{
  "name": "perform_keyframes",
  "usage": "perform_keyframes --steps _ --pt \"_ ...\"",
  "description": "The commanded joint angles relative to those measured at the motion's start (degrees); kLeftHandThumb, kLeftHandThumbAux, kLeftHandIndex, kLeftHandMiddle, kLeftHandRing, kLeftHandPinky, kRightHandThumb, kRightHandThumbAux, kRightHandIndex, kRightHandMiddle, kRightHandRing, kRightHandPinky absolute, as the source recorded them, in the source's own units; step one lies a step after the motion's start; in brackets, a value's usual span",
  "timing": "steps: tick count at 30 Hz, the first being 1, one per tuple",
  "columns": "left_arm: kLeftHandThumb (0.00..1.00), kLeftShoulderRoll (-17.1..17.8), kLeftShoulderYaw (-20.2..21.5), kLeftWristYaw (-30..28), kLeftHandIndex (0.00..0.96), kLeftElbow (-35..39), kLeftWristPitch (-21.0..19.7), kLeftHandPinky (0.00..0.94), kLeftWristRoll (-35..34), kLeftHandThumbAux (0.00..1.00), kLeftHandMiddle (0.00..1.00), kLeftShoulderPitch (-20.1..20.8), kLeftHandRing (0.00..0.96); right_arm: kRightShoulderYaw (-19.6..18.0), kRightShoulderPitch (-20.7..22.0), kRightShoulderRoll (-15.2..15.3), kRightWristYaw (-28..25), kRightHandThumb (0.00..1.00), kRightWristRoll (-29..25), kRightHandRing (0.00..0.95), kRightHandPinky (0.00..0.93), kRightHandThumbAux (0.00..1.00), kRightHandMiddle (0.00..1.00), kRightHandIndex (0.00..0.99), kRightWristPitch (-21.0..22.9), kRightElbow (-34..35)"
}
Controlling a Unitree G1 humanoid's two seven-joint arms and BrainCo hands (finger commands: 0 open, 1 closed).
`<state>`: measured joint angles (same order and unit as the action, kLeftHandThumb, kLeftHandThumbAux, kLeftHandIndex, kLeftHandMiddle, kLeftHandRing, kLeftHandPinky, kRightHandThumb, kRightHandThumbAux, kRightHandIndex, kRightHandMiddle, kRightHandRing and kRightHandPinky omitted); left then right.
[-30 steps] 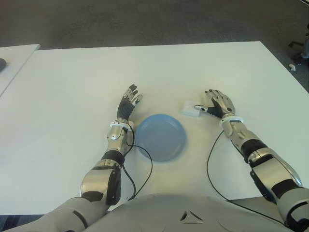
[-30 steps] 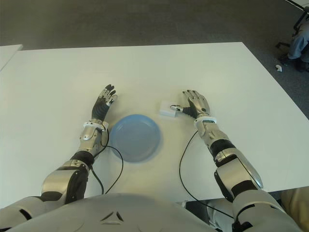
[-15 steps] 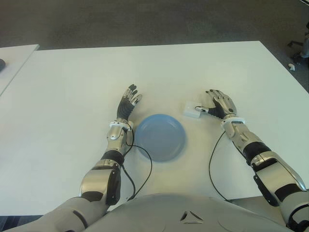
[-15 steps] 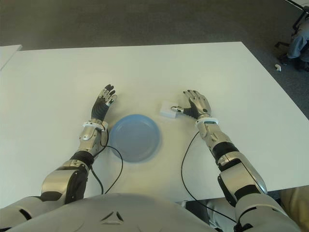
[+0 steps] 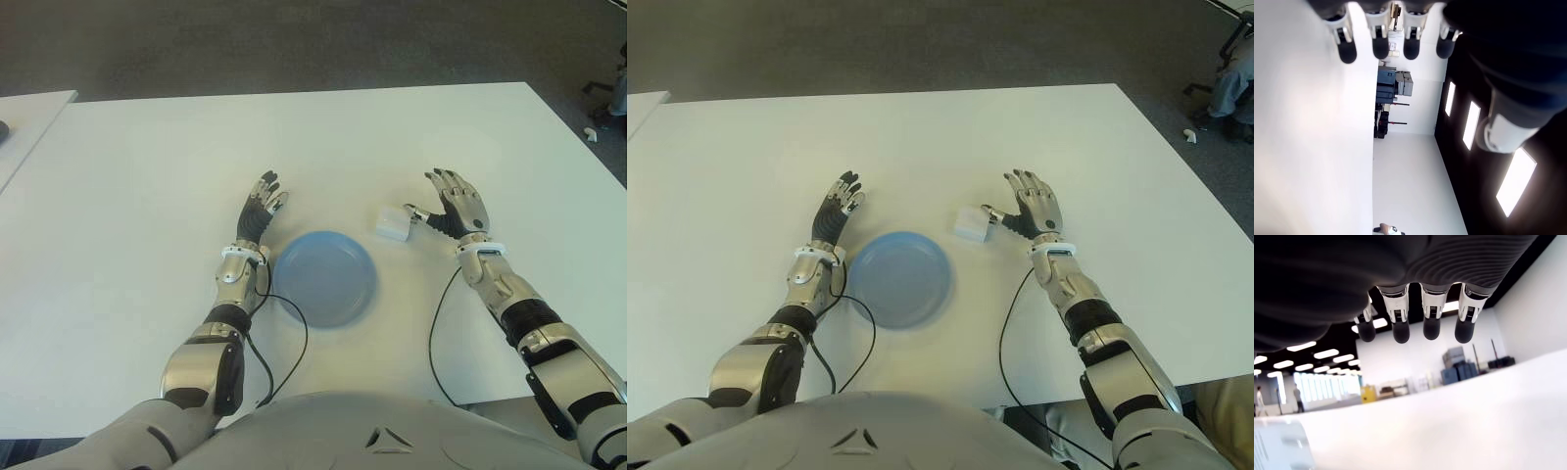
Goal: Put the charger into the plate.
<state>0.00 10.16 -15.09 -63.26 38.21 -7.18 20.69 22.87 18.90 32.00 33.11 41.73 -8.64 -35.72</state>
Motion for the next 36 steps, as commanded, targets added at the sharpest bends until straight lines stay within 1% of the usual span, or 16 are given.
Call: perform_keyframes --steps 1,9,15,21,28,32,36 --pt "0.106 -0.63 -0.41 0.49 0.025 -6.75 -6.34 0.136 1.07 0.594 0.030 -8.62 0.063 -1.76 -2.39 0.19 0.44 0.291 1.92 0.000 0.000 0.108 0.000 0.000 3.00 6.09" --pt "0.094 -0.51 -0.93 0.64 0.063 -6.80 -6.12 0.142 2.07 0.583 0.064 -8.84 0.084 -2.77 -3.74 0.05 -1.78 0.285 2.30 0.000 0.000 0.094 0.000 0.000 4.63 9.07" --pt "0.073 -0.23 -1.58 0.35 0.069 -6.64 -5.76 0.123 3.01 0.589 0.066 -9.04 0.074 -3.52 -4.39 0.09 -4.84 0.290 1.34 0.000 0.000 0.092 0.000 0.000 4.60 10.59" --pt "0.056 -0.15 -1.94 0.71 0.072 -6.64 -5.89 0.124 3.04 0.590 0.068 -9.11 0.073 -3.77 -4.80 -0.33 -6.18 0.301 1.41 0.000 0.000 0.099 0.000 0.000 4.21 11.26" --pt "0.043 -0.16 -1.92 0.75 0.077 -6.74 -6.30 0.128 2.70 0.579 0.064 -9.01 0.069 -3.02 -6.30 -0.27 -8.67 0.314 1.66 0.000 0.000 0.103 0.000 0.000 3.09 13.75" --pt "0.044 -0.29 -1.70 0.50 0.082 -6.74 -6.29 0.140 2.32 0.569 0.066 -9.00 0.071 -1.84 -8.27 0.24 -12.02 0.316 1.89 0.000 0.000 0.101 0.000 0.000 1.99 17.21" --pt "0.047 -0.39 -1.68 0.67 0.089 -6.73 -6.37 0.156 2.30 0.559 0.072 -8.97 0.076 -1.21 -9.14 0.56 -14.60 0.313 1.91 0.000 0.000 0.096 0.000 0.000 0.86 17.86"
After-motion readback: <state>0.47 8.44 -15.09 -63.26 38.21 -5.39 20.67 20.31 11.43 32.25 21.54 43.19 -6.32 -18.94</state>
